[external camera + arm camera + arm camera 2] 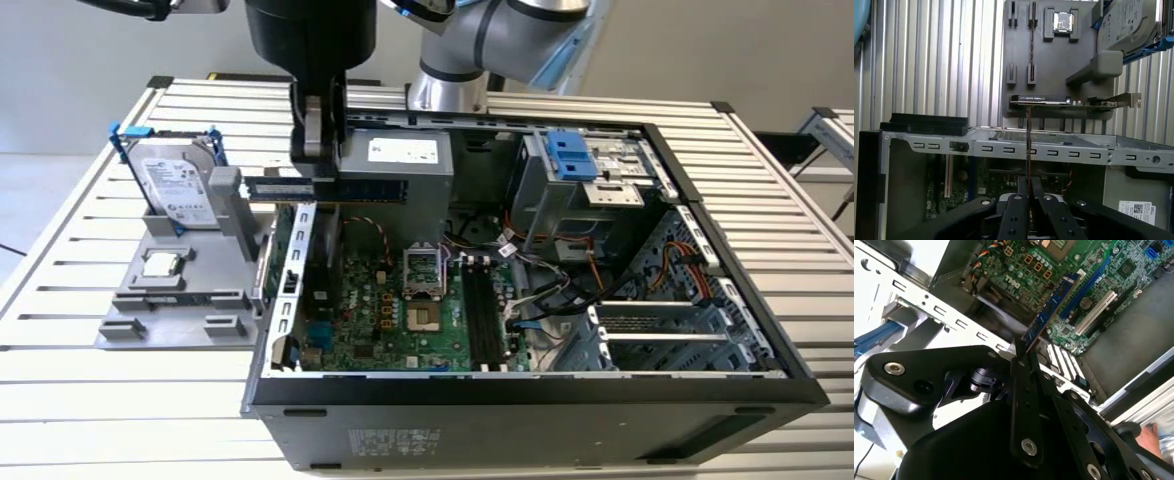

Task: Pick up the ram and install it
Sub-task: 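Pick up the ram and move it above insertion slot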

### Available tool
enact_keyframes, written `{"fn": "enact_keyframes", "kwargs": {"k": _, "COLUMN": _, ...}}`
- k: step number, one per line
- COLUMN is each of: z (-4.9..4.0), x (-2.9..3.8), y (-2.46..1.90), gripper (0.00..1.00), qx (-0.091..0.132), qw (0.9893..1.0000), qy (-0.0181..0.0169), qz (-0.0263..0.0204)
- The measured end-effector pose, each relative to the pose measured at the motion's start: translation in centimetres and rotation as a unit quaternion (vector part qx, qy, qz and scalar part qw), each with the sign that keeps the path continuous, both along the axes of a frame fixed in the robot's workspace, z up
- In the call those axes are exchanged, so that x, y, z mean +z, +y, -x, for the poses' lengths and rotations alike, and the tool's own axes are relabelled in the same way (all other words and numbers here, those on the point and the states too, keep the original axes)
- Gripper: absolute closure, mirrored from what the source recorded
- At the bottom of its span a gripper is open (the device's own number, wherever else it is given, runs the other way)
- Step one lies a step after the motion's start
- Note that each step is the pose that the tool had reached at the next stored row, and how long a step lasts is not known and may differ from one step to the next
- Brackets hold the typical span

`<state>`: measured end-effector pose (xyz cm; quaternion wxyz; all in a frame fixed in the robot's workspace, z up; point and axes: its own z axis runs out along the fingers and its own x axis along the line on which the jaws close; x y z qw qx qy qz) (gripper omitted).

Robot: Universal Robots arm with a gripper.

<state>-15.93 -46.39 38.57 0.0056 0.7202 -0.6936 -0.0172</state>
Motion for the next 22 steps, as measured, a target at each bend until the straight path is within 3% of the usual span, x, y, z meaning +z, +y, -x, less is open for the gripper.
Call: {"fn": "enact_keyframes", "kwargs": {"k": 22, "z": -3.22, "x": 0.0, "y": 0.0, "gripper": 1.0, "qx": -0.024, "qw": 0.9997, "qy": 0.0, "qz": 0.0}}
